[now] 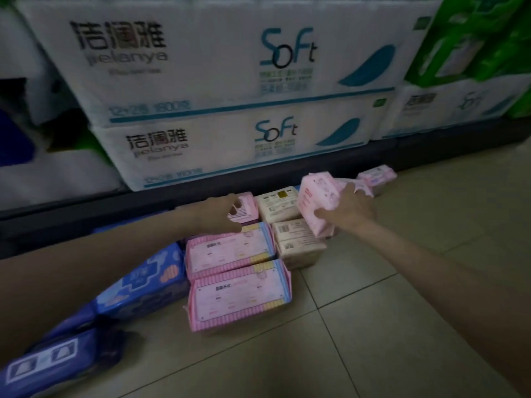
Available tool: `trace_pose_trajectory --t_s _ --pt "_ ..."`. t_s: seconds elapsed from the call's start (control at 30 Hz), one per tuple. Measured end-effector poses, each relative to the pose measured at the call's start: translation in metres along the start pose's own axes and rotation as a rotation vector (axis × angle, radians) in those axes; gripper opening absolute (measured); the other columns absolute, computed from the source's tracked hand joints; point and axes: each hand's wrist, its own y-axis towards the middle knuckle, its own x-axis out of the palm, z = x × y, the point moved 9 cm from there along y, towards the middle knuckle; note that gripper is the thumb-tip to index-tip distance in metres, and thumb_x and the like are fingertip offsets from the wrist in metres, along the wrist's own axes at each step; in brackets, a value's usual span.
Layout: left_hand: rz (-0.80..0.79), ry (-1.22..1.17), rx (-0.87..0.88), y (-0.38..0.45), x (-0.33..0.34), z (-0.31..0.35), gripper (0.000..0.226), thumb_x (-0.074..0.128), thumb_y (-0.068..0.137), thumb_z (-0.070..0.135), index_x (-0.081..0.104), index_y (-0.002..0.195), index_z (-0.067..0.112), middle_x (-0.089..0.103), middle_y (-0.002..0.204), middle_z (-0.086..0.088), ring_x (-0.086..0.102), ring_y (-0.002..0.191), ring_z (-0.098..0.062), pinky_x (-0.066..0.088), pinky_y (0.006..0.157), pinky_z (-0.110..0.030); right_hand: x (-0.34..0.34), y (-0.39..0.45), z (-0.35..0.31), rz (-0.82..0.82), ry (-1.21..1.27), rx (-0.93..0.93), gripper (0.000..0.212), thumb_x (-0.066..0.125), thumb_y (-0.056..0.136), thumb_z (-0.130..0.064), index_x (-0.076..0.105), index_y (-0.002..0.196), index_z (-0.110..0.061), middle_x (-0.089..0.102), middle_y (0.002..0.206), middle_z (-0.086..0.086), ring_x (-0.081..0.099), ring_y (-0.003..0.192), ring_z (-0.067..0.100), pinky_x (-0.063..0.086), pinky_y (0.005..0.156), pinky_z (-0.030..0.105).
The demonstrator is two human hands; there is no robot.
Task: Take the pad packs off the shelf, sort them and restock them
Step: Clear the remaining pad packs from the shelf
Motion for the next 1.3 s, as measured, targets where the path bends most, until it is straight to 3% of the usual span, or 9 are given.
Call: trace_pose_trajectory --t_s 0.13,0.27,0.33,0.43,0.53,0.73,0.9,1.1,1.3 --pt "-0.045 0.058 0.091 0.030 0.024 0.046 0.053 0.060 0.089 0.021 0.038 0.136 0.009 0.049 0.134 -0.009 0.052 0.116 -0.022 0.043 0.096 -0.028 0.035 0.003 0.017 -0.224 0.239 -0.049 0.091 0.050 0.079 -0.069 0.029 0.143 -0.009 0.044 0.141 0.011 0.050 0.120 0.030 0.044 0.089 0.032" --pt "-0.118 0.126 0.125 0.051 0.045 0.065 0.056 0.058 0.090 0.021 0.034 0.141 0.017 0.042 0.144 -0.006 0.046 0.124 -0.021 0.038 0.100 -0.030 0.001 0.008 0.015 -0.088 0.097 -0.282 0.042 0.052 0.091 -0.018 0.044 0.131 -0.008 0.050 0.114 0.012 0.052 0.104 0.027 0.040 0.085 0.030" --pt "-0.165 0.131 0.159 0.056 0.053 0.073 0.062 0.058 0.090 0.021 0.029 0.145 0.022 0.031 0.151 -0.003 0.036 0.133 -0.020 0.032 0.108 -0.031 0.000 0.003 0.010 -0.105 -0.075 -0.479 0.059 0.060 0.081 -0.005 0.040 0.135 -0.021 0.037 0.123 0.008 0.046 0.112 0.030 0.043 0.090 0.035" --pt "-0.231 0.120 0.204 0.062 0.063 0.085 0.066 0.058 0.091 0.017 0.024 0.147 0.023 0.024 0.154 0.000 0.025 0.140 -0.017 0.021 0.110 -0.026 0.015 -0.012 -0.011 -0.093 -0.448 -0.743 0.083 0.070 0.080 -0.024 0.019 0.145 -0.037 0.005 0.153 -0.001 0.015 0.136 0.029 0.037 0.101 0.049" --pt "-0.266 0.119 0.222 0.070 0.065 0.093 0.068 0.059 0.090 0.019 0.023 0.147 0.022 0.026 0.154 -0.002 0.026 0.139 -0.018 0.021 0.110 -0.025 0.015 -0.011 -0.029 -0.032 -0.535 -0.876 0.077 0.064 0.082 -0.040 0.021 0.145 -0.030 0.017 0.154 -0.005 0.017 0.136 0.025 0.026 0.104 0.044" --pt "-0.052 0.238 0.194 0.115 0.047 0.106 0.059 0.052 0.092 0.016 0.028 0.146 0.022 0.045 0.139 -0.012 0.045 0.123 -0.027 0.035 0.092 -0.024 -0.053 0.053 0.035 0.372 -0.479 -0.430 0.048 0.073 0.074 -0.024 0.056 0.117 -0.012 0.051 0.117 0.015 0.051 0.107 0.036 0.044 0.082 0.044" --pt "-0.176 0.436 0.236 0.143 0.092 0.120 0.063 0.051 0.091 0.020 0.025 0.147 0.025 0.028 0.153 -0.006 0.032 0.136 -0.024 0.030 0.110 -0.035 -0.001 0.080 0.113 0.054 -0.434 -0.054 0.048 0.045 0.095 -0.016 0.032 0.140 -0.008 0.035 0.140 0.019 0.044 0.121 0.039 0.040 0.095 0.045" --pt "-0.299 0.714 0.181 0.153 0.122 0.113 0.060 0.044 0.096 0.035 0.016 0.149 0.032 0.012 0.158 0.004 0.004 0.145 -0.025 0.022 0.110 -0.047 0.028 0.077 0.096 0.110 -0.358 -0.208 0.053 0.045 0.095 -0.014 0.024 0.144 -0.014 0.016 0.151 0.015 0.043 0.123 0.034 0.044 0.092 0.039" --pt "-0.087 0.691 0.268 0.149 0.093 0.113 0.056 0.046 0.093 0.028 0.028 0.146 0.024 0.027 0.153 -0.003 0.027 0.138 -0.023 0.030 0.109 -0.038 0.029 0.074 0.101 -0.013 -0.152 -0.209 0.057 0.052 0.088 -0.006 0.029 0.141 -0.008 0.030 0.143 0.014 0.039 0.126 0.033 0.041 0.095 0.038"
